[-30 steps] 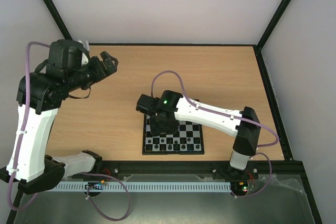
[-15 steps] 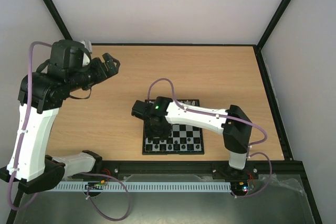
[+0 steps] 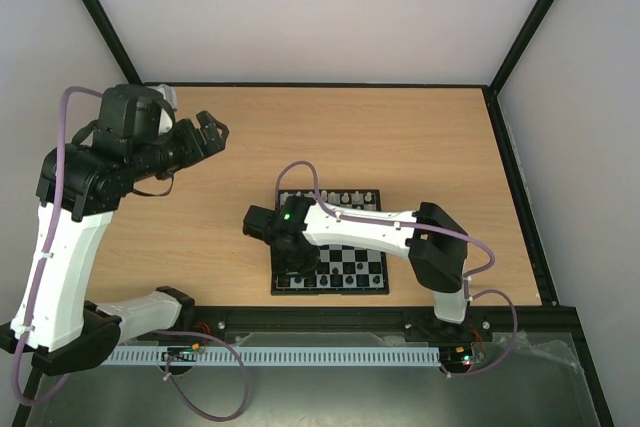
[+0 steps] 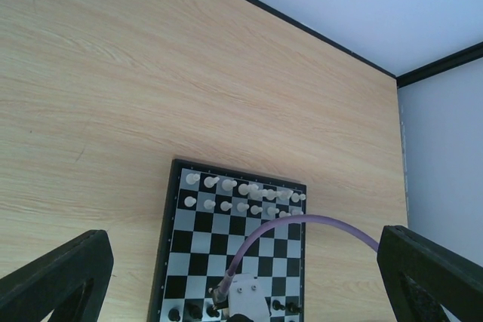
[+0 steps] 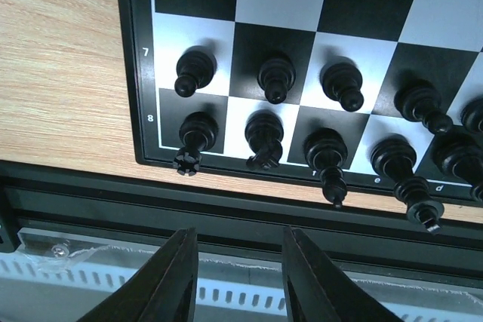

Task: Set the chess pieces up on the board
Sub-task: Adjust the chess piece on the chessboard.

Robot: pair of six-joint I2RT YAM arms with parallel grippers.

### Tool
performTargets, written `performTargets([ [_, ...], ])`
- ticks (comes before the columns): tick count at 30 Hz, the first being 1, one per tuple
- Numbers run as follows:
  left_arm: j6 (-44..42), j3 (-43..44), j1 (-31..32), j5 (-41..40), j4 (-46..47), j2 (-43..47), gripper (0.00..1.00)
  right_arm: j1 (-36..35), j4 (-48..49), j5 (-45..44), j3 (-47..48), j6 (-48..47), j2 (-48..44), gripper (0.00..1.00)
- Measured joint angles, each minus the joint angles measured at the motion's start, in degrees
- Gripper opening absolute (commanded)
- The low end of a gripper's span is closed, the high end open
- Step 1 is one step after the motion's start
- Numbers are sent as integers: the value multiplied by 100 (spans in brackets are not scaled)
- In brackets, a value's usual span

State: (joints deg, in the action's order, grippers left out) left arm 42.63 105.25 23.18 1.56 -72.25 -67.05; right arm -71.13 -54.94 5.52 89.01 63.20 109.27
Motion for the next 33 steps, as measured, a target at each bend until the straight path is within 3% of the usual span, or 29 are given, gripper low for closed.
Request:
performTargets([
  [33, -50, -96, 0, 39, -37, 96, 99, -20, 247, -2, -221, 70, 420, 29],
])
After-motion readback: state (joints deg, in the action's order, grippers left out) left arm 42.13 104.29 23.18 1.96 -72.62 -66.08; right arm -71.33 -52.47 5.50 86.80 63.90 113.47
